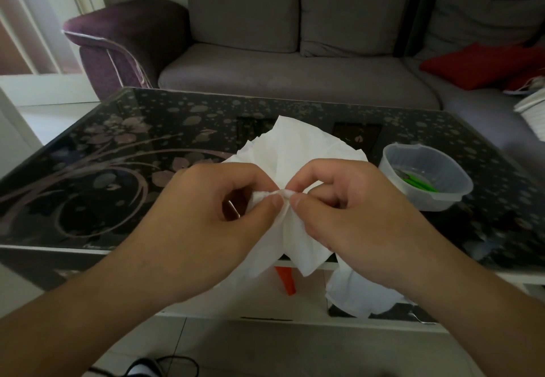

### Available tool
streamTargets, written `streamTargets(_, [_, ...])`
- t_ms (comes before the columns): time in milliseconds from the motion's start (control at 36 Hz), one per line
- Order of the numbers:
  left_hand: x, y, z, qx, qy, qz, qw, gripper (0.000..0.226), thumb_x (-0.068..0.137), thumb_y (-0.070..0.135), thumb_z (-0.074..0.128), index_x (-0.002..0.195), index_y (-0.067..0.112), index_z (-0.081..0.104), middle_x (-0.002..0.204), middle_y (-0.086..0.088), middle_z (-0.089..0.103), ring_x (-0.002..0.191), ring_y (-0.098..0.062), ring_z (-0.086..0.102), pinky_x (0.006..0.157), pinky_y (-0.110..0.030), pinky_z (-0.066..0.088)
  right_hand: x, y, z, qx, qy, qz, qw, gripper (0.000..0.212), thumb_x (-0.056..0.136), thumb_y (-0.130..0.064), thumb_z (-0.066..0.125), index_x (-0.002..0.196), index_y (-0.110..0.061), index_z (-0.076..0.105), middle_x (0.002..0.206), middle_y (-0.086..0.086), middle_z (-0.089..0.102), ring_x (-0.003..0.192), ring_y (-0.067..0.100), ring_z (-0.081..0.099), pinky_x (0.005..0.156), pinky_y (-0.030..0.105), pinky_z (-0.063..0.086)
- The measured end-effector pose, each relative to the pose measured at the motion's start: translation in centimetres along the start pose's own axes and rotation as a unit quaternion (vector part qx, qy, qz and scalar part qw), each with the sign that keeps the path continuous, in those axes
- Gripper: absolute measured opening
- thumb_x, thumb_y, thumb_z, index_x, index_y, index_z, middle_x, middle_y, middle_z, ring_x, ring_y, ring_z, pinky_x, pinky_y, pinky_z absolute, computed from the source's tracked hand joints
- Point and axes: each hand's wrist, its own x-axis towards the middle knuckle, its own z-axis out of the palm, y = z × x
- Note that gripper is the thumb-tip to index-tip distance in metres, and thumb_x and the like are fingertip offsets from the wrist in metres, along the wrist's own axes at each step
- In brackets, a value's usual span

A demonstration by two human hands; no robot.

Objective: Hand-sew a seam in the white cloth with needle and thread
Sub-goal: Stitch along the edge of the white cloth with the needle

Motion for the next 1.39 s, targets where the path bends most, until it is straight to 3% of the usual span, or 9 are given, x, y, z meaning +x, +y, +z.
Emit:
streamTargets(111, [0.0,0.2,-0.1,-0.003,-0.005,-0.001,1.000,0.020,0.089,0.053,0.057,0.094,0.042,0.073,0.090,0.029,0.068,0.089,0.001,0.067,0.070,-0.012,0.055,0.1,0.2,0.2,0.003,0.012,0.000,1.000,0.014,0.101,-0.032,0.059,0.090,-0.031,0.066,0.056,0.001,0.063,0.052,0.010,0.056,0.052,0.018,0.049])
streamTargets(222, [0.1,0.3,0.0,-0.005,-0.006,-0.012,1.000,0.024,0.088,0.054,0.055,0.096,0.042,0.074,0.091,0.030,0.069,0.091,0.001,0.067,0.073,-0.010,0.054,0.1,0.2,0.2,0.014,0.015,-0.001,1.000,0.016,0.101,-0.030,0.059,0.087,-0.029,0.066,0.057,0.006,0.062,0.055,0.024,0.056,0.051,0.031,0.051])
streamTargets(389, [0.2,0.2,0.0,-0.027,0.013,-0.031,0.999,0.019,0.088,0.048,0.058,0.089,0.040,0.075,0.079,0.026,0.068,0.079,-0.001,0.067,0.065,-0.015,0.051,0.2,0.5,0.0,0.040,0.005,-0.009,0.999,0.016,0.101,-0.024,0.060,0.088,-0.027,0.068,0.058,0.011,0.060,0.050,0.014,0.048,0.052,0.025,0.047])
streamTargets(611, [0.2,0.2,0.2,-0.026,0.016,-0.050,0.998,0.020,0.087,0.049,0.057,0.091,0.040,0.075,0.081,0.022,0.070,0.081,-0.003,0.067,0.070,-0.020,0.053,0.3,0.5,-0.5,0.093,-0.015,-0.011,0.996,0.019,0.101,-0.014,0.060,0.087,-0.022,0.070,0.054,0.008,0.054,0.049,0.016,0.043,0.051,0.025,0.041])
streamTargets(750, [0.3,0.2,0.1,-0.022,0.006,-0.055,0.998,0.021,0.087,0.050,0.056,0.093,0.041,0.074,0.087,0.024,0.070,0.088,-0.001,0.066,0.075,-0.020,0.057,0.2,0.4,-0.8,0.098,-0.028,-0.011,0.995,0.021,0.101,-0.012,0.059,0.088,-0.022,0.072,0.053,0.004,0.055,0.048,0.009,0.044,0.051,0.017,0.041])
streamTargets(972, [0.3,0.4,-0.1,-0.082,-0.012,-0.064,0.994,0.023,0.087,0.047,0.056,0.091,0.036,0.075,0.087,0.014,0.075,0.085,-0.008,0.071,0.080,-0.036,0.062,0.2,0.2,-1.1,0.153,-0.058,0.013,0.986,0.022,0.101,-0.002,0.055,0.092,-0.012,0.072,0.052,-0.002,0.050,0.047,0.006,0.041,0.047,0.020,0.036])
streamTargets(1389, [0.4,0.4,-0.3,-0.136,-0.035,-0.072,0.987,0.022,0.088,0.043,0.059,0.088,0.032,0.078,0.082,0.006,0.077,0.079,-0.013,0.074,0.077,-0.040,0.063,0.3,0.6,-1.2,0.170,-0.074,0.016,0.982,0.021,0.101,-0.002,0.055,0.093,-0.011,0.072,0.053,-0.001,0.050,0.047,0.006,0.040,0.048,0.020,0.036])
